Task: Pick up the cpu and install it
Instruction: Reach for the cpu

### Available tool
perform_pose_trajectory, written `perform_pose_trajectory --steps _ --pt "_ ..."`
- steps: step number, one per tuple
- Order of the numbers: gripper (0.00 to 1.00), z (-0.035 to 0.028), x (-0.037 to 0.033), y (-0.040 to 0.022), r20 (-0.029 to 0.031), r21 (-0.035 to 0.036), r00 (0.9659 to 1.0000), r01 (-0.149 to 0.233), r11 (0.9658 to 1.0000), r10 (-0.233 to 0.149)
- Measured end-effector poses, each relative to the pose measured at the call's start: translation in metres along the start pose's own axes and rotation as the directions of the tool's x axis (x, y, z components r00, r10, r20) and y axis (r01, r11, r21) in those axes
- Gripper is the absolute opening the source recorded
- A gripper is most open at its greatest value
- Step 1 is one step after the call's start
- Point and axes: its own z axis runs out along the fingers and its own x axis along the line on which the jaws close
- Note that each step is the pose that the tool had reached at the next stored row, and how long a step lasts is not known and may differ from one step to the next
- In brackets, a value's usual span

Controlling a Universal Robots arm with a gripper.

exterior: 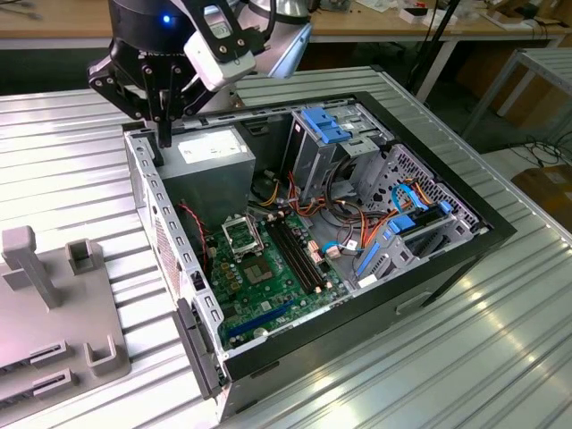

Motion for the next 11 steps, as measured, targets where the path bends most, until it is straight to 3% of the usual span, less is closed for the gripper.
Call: perform_pose_trajectory --steps 11 --pt "0.11 0.0004 0.0061 -0.0005 -0.0040 0.0003 1.0000 0.000 1.0000 0.000"
